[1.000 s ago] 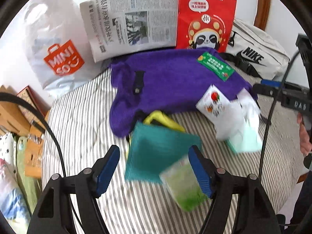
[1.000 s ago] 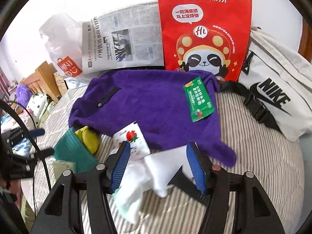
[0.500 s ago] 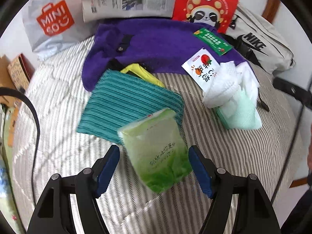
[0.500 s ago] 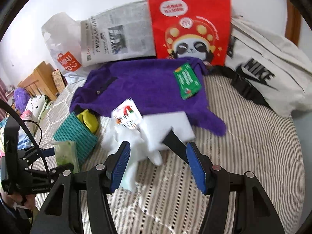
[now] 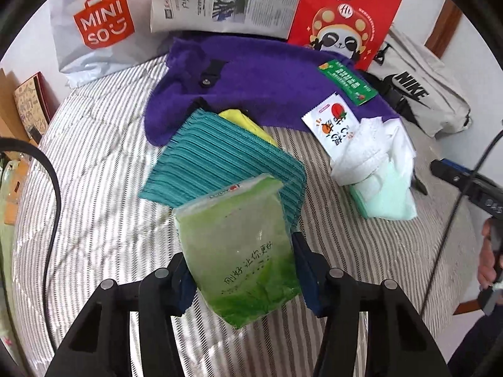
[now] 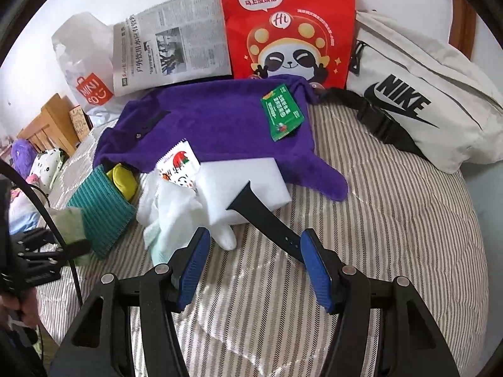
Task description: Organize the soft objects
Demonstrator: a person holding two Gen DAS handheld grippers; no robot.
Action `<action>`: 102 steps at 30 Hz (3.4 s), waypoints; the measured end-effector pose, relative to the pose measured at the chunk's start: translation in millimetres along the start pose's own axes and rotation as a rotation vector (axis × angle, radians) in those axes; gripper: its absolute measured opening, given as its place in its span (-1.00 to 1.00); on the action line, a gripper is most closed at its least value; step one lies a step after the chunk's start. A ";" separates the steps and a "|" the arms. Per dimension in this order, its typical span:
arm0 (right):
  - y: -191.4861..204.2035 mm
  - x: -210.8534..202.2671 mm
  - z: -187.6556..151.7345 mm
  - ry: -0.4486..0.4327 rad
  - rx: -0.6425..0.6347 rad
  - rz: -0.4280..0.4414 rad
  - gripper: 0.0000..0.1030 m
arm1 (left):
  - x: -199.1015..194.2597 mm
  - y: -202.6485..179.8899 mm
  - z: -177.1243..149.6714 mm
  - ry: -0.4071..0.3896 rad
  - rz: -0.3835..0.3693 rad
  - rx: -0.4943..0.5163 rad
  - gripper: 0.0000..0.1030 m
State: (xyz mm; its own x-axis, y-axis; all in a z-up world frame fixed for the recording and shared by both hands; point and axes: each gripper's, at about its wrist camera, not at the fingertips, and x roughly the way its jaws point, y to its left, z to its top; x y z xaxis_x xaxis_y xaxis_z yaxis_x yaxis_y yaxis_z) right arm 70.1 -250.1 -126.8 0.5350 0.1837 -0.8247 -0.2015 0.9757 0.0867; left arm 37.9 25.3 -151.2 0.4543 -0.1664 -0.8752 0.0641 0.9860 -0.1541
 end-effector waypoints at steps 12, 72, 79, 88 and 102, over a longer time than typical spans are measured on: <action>-10.7 27.4 -9.3 0.052 -0.061 -0.015 0.16 | -12.9 2.8 2.8 -0.008 -0.037 0.005 0.00; 0.2 28.1 97.7 -0.076 -0.100 0.054 -0.94 | -11.8 26.3 68.8 -0.102 -0.078 0.038 0.00; -3.1 34.4 126.7 -0.087 -0.104 0.058 -0.94 | -3.2 28.3 93.4 -0.094 -0.071 0.045 0.00; 3.0 66.4 150.1 -0.058 -0.100 0.079 -0.94 | 12.8 33.6 133.3 -0.104 -0.094 0.031 0.00; 12.1 119.0 182.7 -0.002 -0.115 0.075 -0.94 | 66.9 29.3 205.5 -0.070 -0.119 0.067 0.00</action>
State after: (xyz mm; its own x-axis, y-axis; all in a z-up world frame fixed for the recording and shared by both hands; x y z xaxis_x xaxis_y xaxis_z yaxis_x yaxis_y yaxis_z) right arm 281.1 -194.5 -121.8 0.5163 0.2561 -0.8173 -0.3338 0.9389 0.0833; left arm 252.8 45.9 -120.0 0.5002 -0.2835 -0.8182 0.1798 0.9583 -0.2221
